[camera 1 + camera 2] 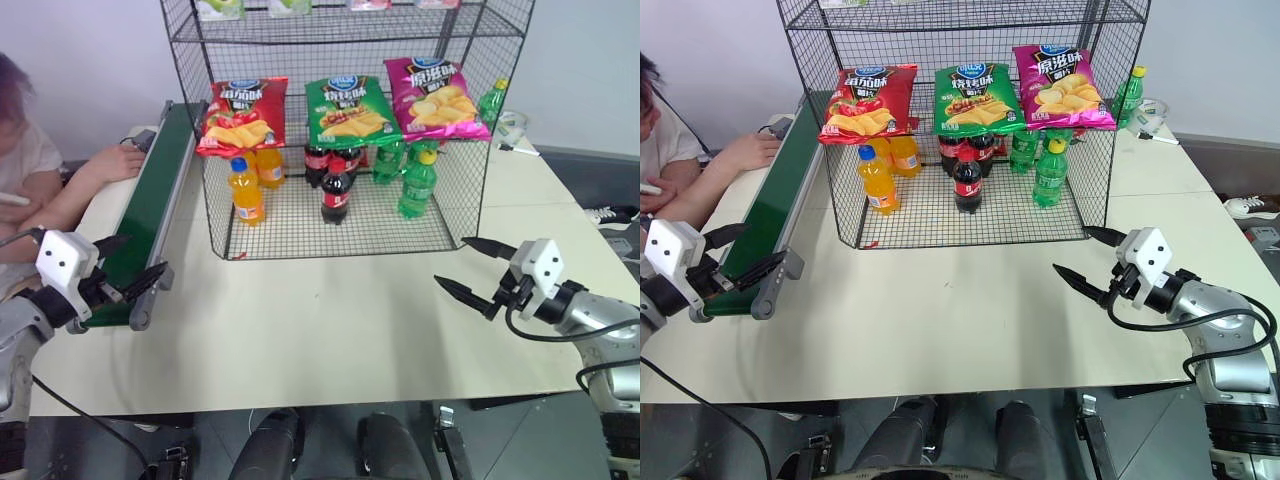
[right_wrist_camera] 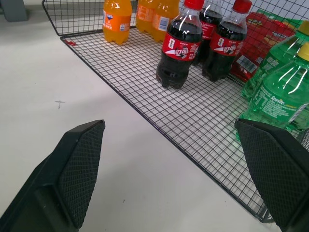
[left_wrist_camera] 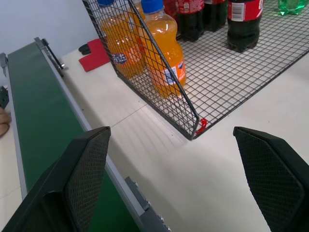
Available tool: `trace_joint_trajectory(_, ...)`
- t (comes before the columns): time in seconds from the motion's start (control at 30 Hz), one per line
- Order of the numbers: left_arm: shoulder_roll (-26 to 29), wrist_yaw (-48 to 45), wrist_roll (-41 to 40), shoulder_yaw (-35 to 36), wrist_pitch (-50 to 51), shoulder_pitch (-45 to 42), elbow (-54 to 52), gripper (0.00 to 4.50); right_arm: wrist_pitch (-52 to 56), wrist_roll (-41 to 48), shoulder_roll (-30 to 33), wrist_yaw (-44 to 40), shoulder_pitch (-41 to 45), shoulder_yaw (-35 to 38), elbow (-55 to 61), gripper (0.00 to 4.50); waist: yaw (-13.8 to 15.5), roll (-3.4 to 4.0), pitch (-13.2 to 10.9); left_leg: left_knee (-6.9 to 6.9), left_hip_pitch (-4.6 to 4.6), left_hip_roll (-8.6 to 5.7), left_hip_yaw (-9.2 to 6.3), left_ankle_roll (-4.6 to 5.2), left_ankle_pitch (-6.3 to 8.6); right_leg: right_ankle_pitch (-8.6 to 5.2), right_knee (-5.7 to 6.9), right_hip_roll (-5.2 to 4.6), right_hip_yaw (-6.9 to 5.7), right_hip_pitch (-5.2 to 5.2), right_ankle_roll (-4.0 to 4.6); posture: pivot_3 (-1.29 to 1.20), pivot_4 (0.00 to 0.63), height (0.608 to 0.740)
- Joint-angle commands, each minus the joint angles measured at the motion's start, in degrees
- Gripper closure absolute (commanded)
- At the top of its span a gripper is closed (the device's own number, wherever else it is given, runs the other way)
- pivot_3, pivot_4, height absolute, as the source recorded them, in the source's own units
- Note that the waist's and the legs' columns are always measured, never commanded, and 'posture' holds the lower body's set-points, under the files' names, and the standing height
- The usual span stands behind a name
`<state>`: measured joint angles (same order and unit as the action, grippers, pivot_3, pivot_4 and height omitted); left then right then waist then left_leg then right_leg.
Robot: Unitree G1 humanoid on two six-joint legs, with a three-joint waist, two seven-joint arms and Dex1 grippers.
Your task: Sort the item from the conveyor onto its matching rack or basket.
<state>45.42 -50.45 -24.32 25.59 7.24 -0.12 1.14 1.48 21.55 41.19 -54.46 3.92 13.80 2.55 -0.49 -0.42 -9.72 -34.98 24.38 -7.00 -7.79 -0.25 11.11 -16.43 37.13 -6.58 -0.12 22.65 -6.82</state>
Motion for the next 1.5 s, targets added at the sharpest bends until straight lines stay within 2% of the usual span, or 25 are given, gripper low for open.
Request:
trace_joint_trajectory(0.03, 0.2, -0.1, 0.2, 0.8, -1.7, -0.6, -0.1, 0.24, -0.6, 0.5, 0.0, 0.3, 1.1, 0.5, 1.5, 0.00, 0.0, 0.00, 0.0, 0.00, 0.00, 0.00, 0.00, 0.00, 0.00, 0.00, 0.00, 0.00, 0.00, 0.00, 0.00, 0.00, 0.150, 0.740)
trace_joint_trajectory(1.5, -1.5, 0.8, 1.5, -1.4, -4.3, -2.5, 2.5, 0.24, -3.7, -1.3, -0.1, -0.3, 3.3, -1.3, -1.4, 0.00, 0.0, 0.03, 0.0, 0.04, 0.01, 0.00, 0.00, 0.00, 0.00, 0.00, -0.04, 0.00, 0.00, 0.02, -0.01, 0.00, 0.150, 0.740)
